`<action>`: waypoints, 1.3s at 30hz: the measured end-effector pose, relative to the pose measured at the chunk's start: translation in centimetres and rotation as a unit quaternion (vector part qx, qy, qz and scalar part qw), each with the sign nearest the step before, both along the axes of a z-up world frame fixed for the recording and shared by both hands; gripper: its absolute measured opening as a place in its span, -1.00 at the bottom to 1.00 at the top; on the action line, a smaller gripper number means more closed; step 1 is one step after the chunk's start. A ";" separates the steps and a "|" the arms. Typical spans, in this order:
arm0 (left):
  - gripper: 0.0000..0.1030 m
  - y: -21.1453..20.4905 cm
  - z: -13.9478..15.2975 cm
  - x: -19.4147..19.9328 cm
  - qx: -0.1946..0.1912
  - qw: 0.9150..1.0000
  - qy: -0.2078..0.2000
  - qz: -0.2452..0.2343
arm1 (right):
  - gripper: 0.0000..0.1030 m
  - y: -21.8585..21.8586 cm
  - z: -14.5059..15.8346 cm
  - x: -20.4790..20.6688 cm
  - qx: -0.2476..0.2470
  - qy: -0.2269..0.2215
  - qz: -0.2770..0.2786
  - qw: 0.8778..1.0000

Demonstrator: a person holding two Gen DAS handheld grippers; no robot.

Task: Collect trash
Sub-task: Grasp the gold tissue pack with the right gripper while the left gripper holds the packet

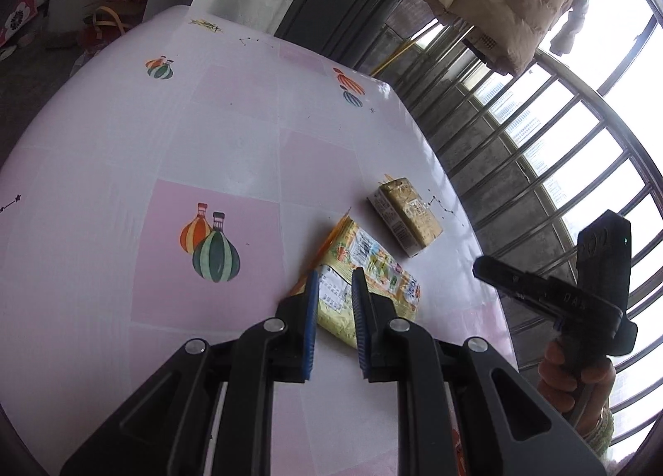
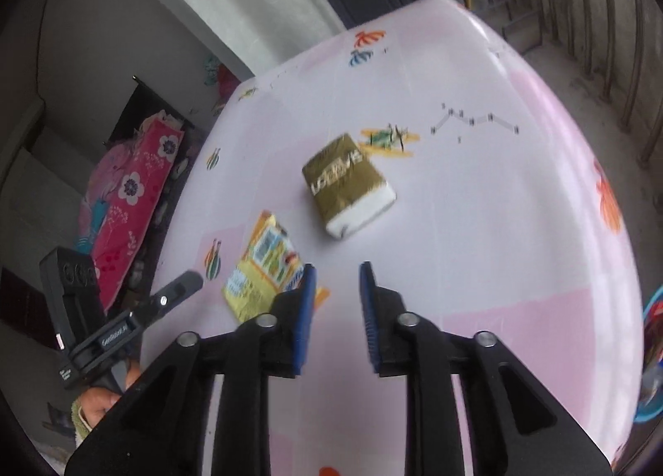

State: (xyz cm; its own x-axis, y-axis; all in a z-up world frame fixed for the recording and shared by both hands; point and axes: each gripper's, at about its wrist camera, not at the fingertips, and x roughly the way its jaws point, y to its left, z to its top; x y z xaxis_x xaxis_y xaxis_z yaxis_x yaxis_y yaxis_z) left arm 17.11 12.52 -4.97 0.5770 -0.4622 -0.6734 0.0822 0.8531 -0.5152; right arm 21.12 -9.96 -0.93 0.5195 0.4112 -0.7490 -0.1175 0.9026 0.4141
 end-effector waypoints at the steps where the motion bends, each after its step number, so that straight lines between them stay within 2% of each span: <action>1: -0.71 -0.1 0.1 -0.1 -0.002 1.000 0.003 -0.002 | 0.00 0.4 0.3 1.2 -0.023 -0.011 -0.002 1.000; 2: -0.71 -0.2 0.0 -0.3 -0.005 1.000 0.007 -0.005 | 0.05 1.1 0.5 2.4 -0.042 -0.018 0.006 0.999; 3: -0.71 -0.3 -0.1 -0.4 -0.009 1.000 0.011 -0.009 | 0.19 1.5 0.4 3.4 -0.051 -0.018 0.022 0.998; 6: -0.71 -0.4 -0.9 -0.7 -0.015 0.999 0.034 -0.017 | 0.36 3.3 -0.8 5.9 -0.098 -0.005 0.061 0.993; 9: -0.71 -0.6 -2.0 -0.5 -0.017 0.998 0.059 -0.014 | 0.35 5.2 -2.7 7.2 -0.150 0.009 0.088 0.985; 10: -0.71 -0.5 -2.3 -0.3 -0.016 0.998 0.065 -0.010 | 0.28 5.6 -3.4 7.2 -0.156 0.017 0.095 0.983; 12: -0.71 -0.3 -2.7 0.0 -0.017 0.997 0.072 -0.003 | 0.03 5.7 -3.5 6.3 -0.168 0.013 0.098 0.981; 15: -0.71 0.1 -3.2 0.5 -0.016 0.997 0.076 0.008 | 0.02 6.4 -3.6 4.1 -0.154 0.013 0.115 0.981; 18: -0.71 0.1 -3.1 0.4 -0.017 0.997 0.072 0.009 | 0.02 7.7 -3.9 1.4 -0.172 0.000 0.121 0.978; 21: -0.71 0.0 -3.1 -0.5 -0.011 0.997 0.071 0.006 | 0.02 7.7 -3.9 -1.6 -0.176 -0.003 0.107 0.978; 26: -0.70 -0.2 -3.0 -2.8 -0.026 0.996 0.080 -0.015 | 0.01 6.8 -4.0 -6.0 -0.156 0.008 0.086 0.984; 28: -0.70 -0.3 -2.8 -4.3 -0.044 0.996 0.076 -0.032 | 0.01 6.1 -4.0 -7.8 -0.148 0.013 0.073 0.986; 30: -0.70 -0.3 -2.8 -5.8 -0.081 0.993 0.069 -0.052 | 0.01 5.3 -3.9 -9.4 -0.149 0.016 0.058 0.987; 36: -0.70 -0.5 -2.9 -7.9 -0.210 0.973 0.050 -0.078 | 0.01 3.6 -3.8 -12.2 -0.134 0.011 0.018 0.991; 39: -0.70 -0.9 -2.5 -7.8 -0.234 0.968 0.037 -0.087 | 0.01 3.7 -3.8 -12.5 -0.130 0.006 0.009 0.992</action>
State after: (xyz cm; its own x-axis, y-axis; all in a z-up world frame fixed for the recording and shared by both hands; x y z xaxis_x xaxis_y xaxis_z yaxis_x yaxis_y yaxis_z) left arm 9.28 11.63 -7.43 0.4216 -0.8121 -0.4035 0.1516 0.5018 -0.8516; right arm 8.62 -6.29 -4.76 0.5036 0.2133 -0.8372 -0.1309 0.9767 0.1701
